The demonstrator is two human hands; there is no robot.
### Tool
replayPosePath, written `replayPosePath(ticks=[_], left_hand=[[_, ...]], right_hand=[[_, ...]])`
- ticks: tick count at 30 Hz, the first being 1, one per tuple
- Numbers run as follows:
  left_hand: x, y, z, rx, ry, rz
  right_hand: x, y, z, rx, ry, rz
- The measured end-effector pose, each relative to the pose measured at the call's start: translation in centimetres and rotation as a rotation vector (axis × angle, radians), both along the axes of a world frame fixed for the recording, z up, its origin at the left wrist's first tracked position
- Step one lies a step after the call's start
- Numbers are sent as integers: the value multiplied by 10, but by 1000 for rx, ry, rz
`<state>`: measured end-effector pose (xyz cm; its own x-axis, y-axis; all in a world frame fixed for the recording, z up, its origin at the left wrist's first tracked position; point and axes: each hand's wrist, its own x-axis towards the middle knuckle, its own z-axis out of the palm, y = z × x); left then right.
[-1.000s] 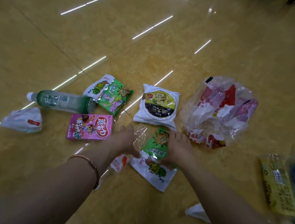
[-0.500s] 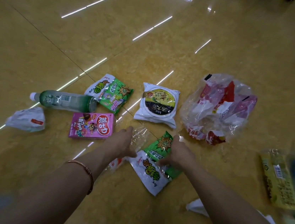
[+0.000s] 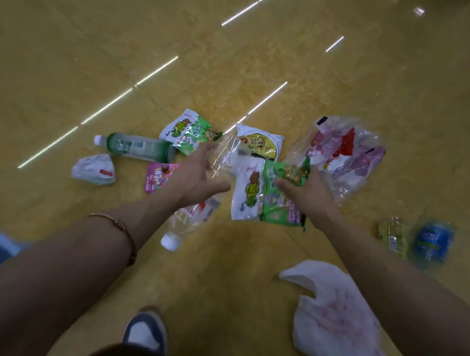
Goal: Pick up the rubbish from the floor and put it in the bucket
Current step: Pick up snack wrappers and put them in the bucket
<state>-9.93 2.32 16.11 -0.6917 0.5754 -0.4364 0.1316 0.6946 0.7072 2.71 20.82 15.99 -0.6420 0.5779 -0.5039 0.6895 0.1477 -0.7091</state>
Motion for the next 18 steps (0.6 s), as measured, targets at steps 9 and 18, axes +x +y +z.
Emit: replayPosePath(ticks=[9, 18], left_hand=[[13, -27, 223, 194, -153, 256], [17, -92, 390, 354, -92, 526]], right_hand=[[-22, -9, 231, -320, 128, -148], [-65, -39, 405, -344, 271, 19]])
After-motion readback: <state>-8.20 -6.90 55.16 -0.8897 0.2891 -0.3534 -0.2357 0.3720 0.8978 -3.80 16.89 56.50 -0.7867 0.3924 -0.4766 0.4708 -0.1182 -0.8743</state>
